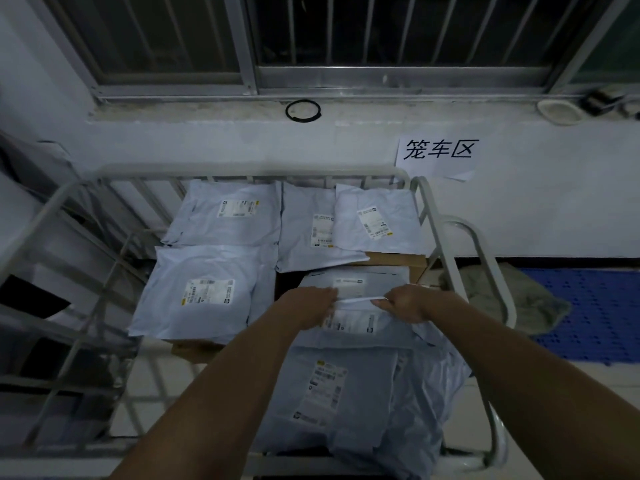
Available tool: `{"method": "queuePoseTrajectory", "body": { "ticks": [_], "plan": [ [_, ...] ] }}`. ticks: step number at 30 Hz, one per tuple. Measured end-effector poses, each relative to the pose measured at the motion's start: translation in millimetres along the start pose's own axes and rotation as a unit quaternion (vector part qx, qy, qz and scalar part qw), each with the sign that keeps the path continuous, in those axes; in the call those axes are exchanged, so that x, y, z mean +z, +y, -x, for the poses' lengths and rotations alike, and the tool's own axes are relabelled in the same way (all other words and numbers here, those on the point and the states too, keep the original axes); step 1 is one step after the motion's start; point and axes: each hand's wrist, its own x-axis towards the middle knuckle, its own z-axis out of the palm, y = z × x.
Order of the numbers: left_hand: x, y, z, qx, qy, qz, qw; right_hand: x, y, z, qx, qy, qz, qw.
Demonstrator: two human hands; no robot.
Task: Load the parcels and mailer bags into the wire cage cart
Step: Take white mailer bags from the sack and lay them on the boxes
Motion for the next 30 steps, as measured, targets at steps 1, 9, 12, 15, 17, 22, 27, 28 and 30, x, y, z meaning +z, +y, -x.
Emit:
{"method": "queuePoseTrajectory", "body": {
  "ticks": [1, 9, 12, 15, 17, 22, 27, 28, 30],
  "plan": [
    [-0.2, 1.5, 1.6, -0.004, 0.011, -0.005, 1.000, -0.3, -0.3, 0.4, -0.002, 0.020, -0.001, 1.000],
    [-1.9, 5.7, -0.6, -0.036, 0.057, -0.019, 0.998, 0.2, 1.3, -5.4, -0.001, 0.116, 0.096, 0.989],
    [1.2, 6.6, 6.9, -0.019, 0.068, -0.018, 0.997, 12.5, -11.3, -13.4, 0.039, 0.102, 0.098, 0.989],
    [-4.6, -0.8, 12.1, -0.017, 0.057, -0.011, 0.998, 17.6, -22.0, -24.3, 0.070, 0.116, 0.081, 0.987],
    [-15.8, -6.5, 13.3, 0.009, 0.091, -0.002, 0.996, 8.2, -19.5, -28.3, 0.069, 0.122, 0.082, 0.987],
    [-86.8, -20.8, 15.6, 0.020, 0.075, -0.074, 0.994, -63.7, -13.2, -20.2, 0.050, 0.177, 0.095, 0.978],
    [-167.6, -43.3, 6.3, -0.031, 0.104, -0.111, 0.988, -136.0, -22.8, -30.0, 0.064, 0.230, 0.052, 0.970],
    [-179.9, -50.1, 3.6, -0.037, 0.108, -0.119, 0.986, -149.8, -25.8, -33.0, 0.065, 0.237, 0.055, 0.968],
    [-208.9, -62.7, -2.1, -0.043, 0.135, -0.130, 0.981, -181.5, -28.6, -37.3, 0.069, 0.260, 0.076, 0.960]
  ]
}}
